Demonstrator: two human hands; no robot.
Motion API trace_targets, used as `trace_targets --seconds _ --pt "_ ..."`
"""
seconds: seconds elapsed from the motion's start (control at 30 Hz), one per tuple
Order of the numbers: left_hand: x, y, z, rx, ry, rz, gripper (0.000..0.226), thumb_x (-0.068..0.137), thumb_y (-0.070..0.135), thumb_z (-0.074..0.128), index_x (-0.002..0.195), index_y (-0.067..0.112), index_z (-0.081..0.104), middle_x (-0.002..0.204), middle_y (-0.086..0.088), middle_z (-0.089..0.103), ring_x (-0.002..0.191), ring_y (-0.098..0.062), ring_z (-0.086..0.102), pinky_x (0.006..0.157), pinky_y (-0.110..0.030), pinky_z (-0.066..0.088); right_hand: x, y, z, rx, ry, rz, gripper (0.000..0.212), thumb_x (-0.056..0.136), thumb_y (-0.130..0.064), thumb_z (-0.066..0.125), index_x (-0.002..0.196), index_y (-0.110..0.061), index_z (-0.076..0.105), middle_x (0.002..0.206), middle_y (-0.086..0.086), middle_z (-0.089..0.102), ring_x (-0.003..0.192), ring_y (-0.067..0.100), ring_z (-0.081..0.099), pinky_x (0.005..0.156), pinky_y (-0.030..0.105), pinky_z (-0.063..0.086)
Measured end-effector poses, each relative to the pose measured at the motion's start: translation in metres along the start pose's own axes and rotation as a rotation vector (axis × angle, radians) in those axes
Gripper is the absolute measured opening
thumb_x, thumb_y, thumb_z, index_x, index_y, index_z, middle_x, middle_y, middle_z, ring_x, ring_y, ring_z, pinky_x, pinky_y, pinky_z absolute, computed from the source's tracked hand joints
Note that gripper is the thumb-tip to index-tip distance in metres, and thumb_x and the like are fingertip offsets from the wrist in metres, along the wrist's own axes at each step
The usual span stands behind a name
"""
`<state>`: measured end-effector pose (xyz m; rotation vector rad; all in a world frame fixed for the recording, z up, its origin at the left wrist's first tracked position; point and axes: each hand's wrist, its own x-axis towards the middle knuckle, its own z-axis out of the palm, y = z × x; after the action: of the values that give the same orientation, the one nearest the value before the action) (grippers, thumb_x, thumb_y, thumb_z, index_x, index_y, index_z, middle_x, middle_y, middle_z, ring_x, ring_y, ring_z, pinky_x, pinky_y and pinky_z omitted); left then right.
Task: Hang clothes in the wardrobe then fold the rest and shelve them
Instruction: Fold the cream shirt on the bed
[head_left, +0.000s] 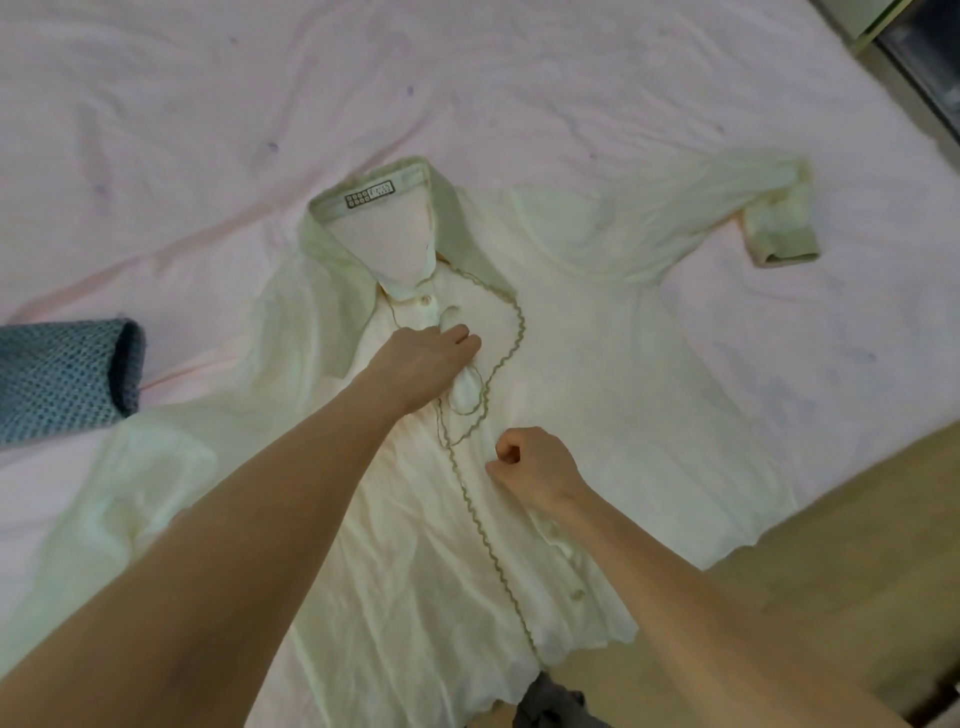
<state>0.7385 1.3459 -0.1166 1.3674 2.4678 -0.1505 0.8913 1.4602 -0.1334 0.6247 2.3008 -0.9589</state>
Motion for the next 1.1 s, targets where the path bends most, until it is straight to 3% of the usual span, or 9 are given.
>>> trace_targets --seconds 0.13,0.3,0.43,0.53,0.67,0.77,0.87,1.0,1.1 --pt "0.000 0.005 0.001 0.025 0.037 -0.014 0.038 0.090 -0.002 0.043 0.124 0.014 0.038 0.108 -0.003 0.047 0.090 -0.020 0.048 0.056 -0.031 0.032 -0.001 0.000 -0.003 -0.060 -0.028 0.018 0.024 0.090 -0.013 0.048 0.071 -0.018 0.035 0.070 -0.006 0.040 0.060 0.010 0.035 0.056 0.023 0.030" --pt "0.002 0.016 0.006 0.023 0.000 -0.106 0.032 0.090 -0.002 0.044 0.121 0.009 0.043 0.112 -0.007 0.047 0.099 -0.023 0.047 0.062 -0.030 0.033 -0.002 0.011 -0.015 0.169 -0.105 0.115 0.008 0.093 -0.014 0.051 0.085 -0.011 0.053 0.080 0.004 0.058 0.069 0.018 0.057 0.071 0.036 0.052" --pt "0.005 0.021 0.007 -0.002 -0.005 -0.179 0.032 0.089 -0.005 0.045 0.119 0.006 0.045 0.115 -0.010 0.047 0.102 -0.024 0.047 0.068 -0.029 0.034 -0.007 0.021 -0.022 0.161 -0.311 0.131 0.023 0.088 -0.019 0.066 0.088 0.004 0.061 0.080 0.014 0.064 0.068 0.019 0.060 0.069 0.032 0.052" --pt "0.006 0.027 0.006 -0.003 -0.010 -0.215 0.032 0.089 -0.003 0.045 0.120 0.006 0.045 0.116 -0.011 0.046 0.102 -0.025 0.049 0.070 -0.029 0.034 -0.012 0.026 -0.026 0.122 -0.413 0.131 0.021 0.088 -0.021 0.066 0.083 0.000 0.065 0.084 0.017 0.069 0.069 0.018 0.063 0.077 0.033 0.055" --pt "-0.001 0.039 0.008 0.022 0.047 -0.138 0.031 0.091 0.001 0.045 0.121 0.009 0.047 0.119 -0.008 0.046 0.101 -0.024 0.049 0.069 -0.029 0.033 -0.017 0.028 -0.028 0.115 -0.375 0.078 0.015 0.089 -0.014 0.064 0.077 -0.008 0.058 0.071 0.005 0.064 0.067 0.013 0.066 0.078 0.031 0.055" --pt "-0.010 0.049 0.012 0.008 0.007 0.011 0.032 0.092 0.006 0.046 0.123 0.012 0.047 0.119 -0.005 0.046 0.101 -0.022 0.049 0.066 -0.030 0.031 -0.023 0.031 -0.028 0.031 -0.391 0.067 0.017 0.084 -0.015 0.069 0.073 -0.007 0.060 0.068 0.004 0.062 0.062 0.013 0.059 0.070 0.029 0.051" --pt "-0.013 0.053 0.015 0.014 -0.029 0.005 0.033 0.091 0.004 0.049 0.123 0.012 0.048 0.120 -0.005 0.046 0.102 -0.021 0.049 0.066 -0.029 0.033 -0.031 0.031 -0.026 0.011 -0.398 0.080 0.018 0.083 -0.012 0.067 0.073 0.000 0.059 0.070 0.008 0.055 0.062 0.015 0.052 0.062 0.026 0.043" --pt "-0.009 0.052 0.010 -0.026 -0.005 -0.058 0.028 0.092 0.000 0.044 0.116 0.011 0.051 0.115 -0.006 0.048 0.099 -0.022 0.050 0.065 -0.030 0.035 -0.035 0.033 -0.025 0.055 -0.250 0.114 0.011 0.088 -0.009 0.049 0.078 -0.012 0.045 0.077 0.006 0.048 0.067 0.019 0.047 0.058 0.029 0.040" --pt "-0.009 0.057 0.010 -0.052 0.035 -0.055 0.030 0.090 -0.005 0.043 0.115 0.010 0.049 0.111 -0.006 0.050 0.096 -0.023 0.051 0.063 -0.031 0.034 -0.039 0.039 -0.019 -0.092 -0.102 0.101 0.017 0.088 -0.008 0.047 0.072 -0.014 0.043 0.073 0.001 0.048 0.064 0.016 0.045 0.058 0.029 0.038"
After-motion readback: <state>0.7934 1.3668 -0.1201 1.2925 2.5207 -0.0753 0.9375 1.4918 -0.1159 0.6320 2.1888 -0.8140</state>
